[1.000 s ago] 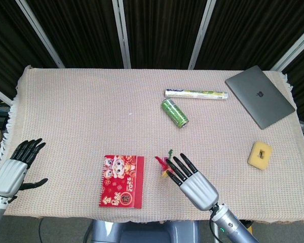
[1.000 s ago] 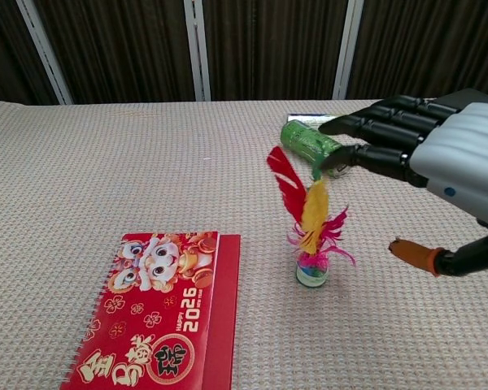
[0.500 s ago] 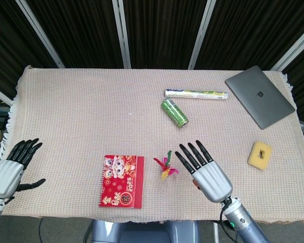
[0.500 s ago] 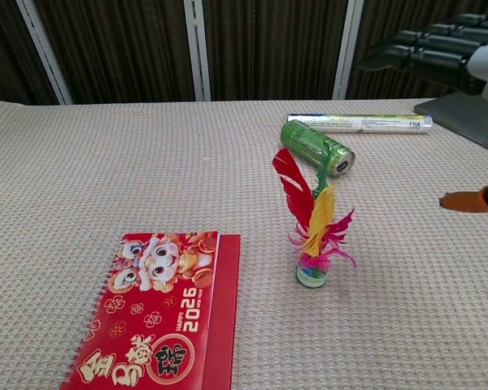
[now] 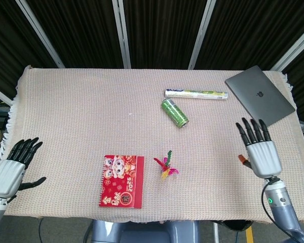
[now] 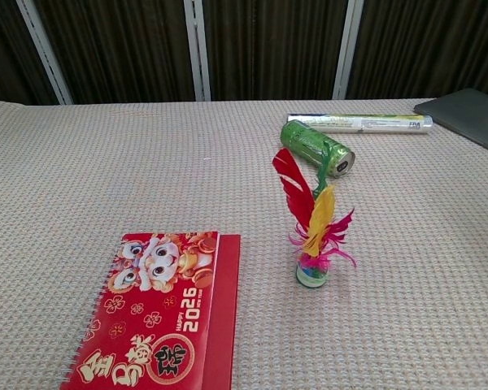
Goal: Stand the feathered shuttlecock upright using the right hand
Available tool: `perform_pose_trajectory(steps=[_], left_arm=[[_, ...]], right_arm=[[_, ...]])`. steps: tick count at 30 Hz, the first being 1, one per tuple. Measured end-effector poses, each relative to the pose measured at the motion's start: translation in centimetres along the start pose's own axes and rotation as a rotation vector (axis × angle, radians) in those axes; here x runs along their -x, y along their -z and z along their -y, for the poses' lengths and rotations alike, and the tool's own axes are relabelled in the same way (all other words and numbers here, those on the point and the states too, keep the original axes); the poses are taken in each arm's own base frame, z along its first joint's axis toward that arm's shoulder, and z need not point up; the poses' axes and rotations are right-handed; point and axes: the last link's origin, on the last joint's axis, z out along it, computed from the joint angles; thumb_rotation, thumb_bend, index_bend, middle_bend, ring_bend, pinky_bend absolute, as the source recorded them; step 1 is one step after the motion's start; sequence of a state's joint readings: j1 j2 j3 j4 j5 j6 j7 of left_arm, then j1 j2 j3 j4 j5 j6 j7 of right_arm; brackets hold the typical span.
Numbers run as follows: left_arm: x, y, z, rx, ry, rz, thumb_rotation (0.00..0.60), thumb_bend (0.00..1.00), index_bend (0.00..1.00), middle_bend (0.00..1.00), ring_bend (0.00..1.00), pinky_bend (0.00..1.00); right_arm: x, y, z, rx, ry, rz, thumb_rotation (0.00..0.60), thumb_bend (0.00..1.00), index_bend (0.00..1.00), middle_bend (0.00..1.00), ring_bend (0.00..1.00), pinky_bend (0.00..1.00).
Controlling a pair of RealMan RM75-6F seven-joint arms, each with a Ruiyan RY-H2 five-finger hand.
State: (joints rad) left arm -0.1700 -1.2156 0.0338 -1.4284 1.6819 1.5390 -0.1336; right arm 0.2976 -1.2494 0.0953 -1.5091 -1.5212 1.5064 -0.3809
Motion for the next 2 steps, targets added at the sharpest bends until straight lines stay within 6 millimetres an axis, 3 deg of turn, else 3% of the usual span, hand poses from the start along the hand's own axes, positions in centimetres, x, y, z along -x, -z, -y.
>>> perform_pose_trajectory(steps=[2], left_arm=[[0.08,0.01,-0.08,0.000,-0.004,-0.005,0.600,0.01,0.00,0.00,0.00,0.00]], right_arm=[[0.64,1.27,-0.85,0.041,0.015,0.014,0.600,0.10,0.00,0.00,0.00,0.00]])
